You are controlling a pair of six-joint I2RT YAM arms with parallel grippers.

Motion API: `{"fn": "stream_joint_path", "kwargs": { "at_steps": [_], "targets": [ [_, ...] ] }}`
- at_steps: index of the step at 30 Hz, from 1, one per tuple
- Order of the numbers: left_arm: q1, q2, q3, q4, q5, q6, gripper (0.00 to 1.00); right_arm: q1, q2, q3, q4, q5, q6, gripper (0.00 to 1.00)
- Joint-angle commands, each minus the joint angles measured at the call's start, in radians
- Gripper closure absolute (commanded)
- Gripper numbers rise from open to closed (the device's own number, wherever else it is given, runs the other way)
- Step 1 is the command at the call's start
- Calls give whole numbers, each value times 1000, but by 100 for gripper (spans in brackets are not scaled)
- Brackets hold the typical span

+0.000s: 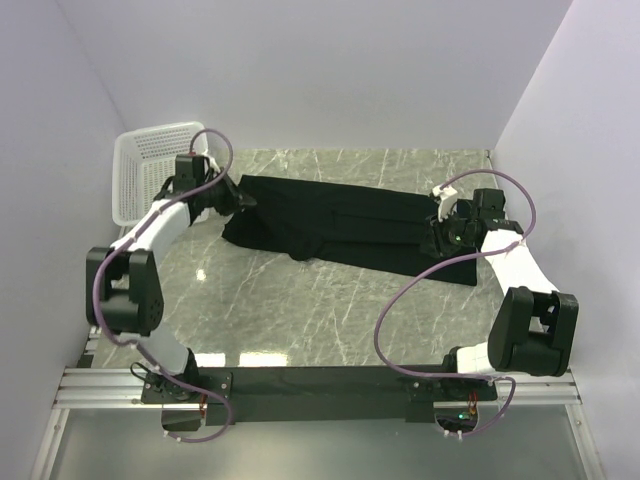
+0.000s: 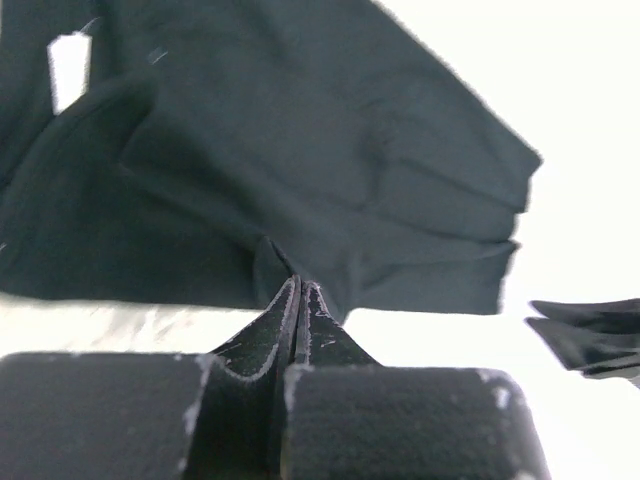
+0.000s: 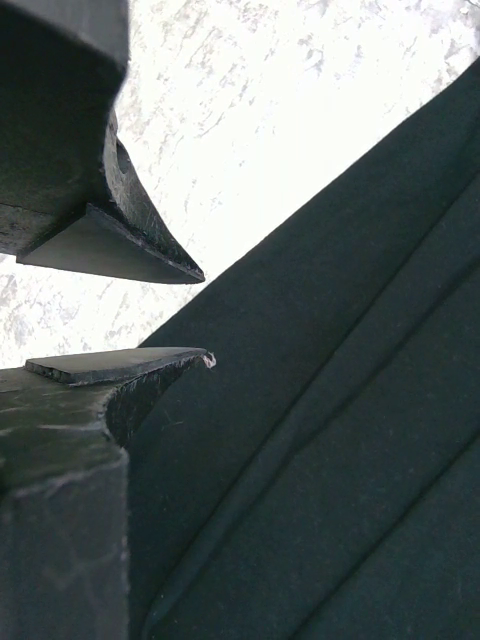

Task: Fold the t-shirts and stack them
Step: Smooth out the T-shirt at the center of the board.

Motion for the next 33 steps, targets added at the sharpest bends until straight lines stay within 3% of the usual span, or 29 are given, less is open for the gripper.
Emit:
{"fn": "stream_joint_path", "kwargs": {
  "at_steps": [1,12,33],
  "targets": [
    [9,100,108,73,103,-88,99,6,-31,-7,31,-9,8,61],
    [9,382,410,184,195,-242,99,6,-36,-29,44,-3,11,61],
    [-7,609,576,357,207,-432,98,6,-14,-24,35,-2,10,61]
  ]
}}
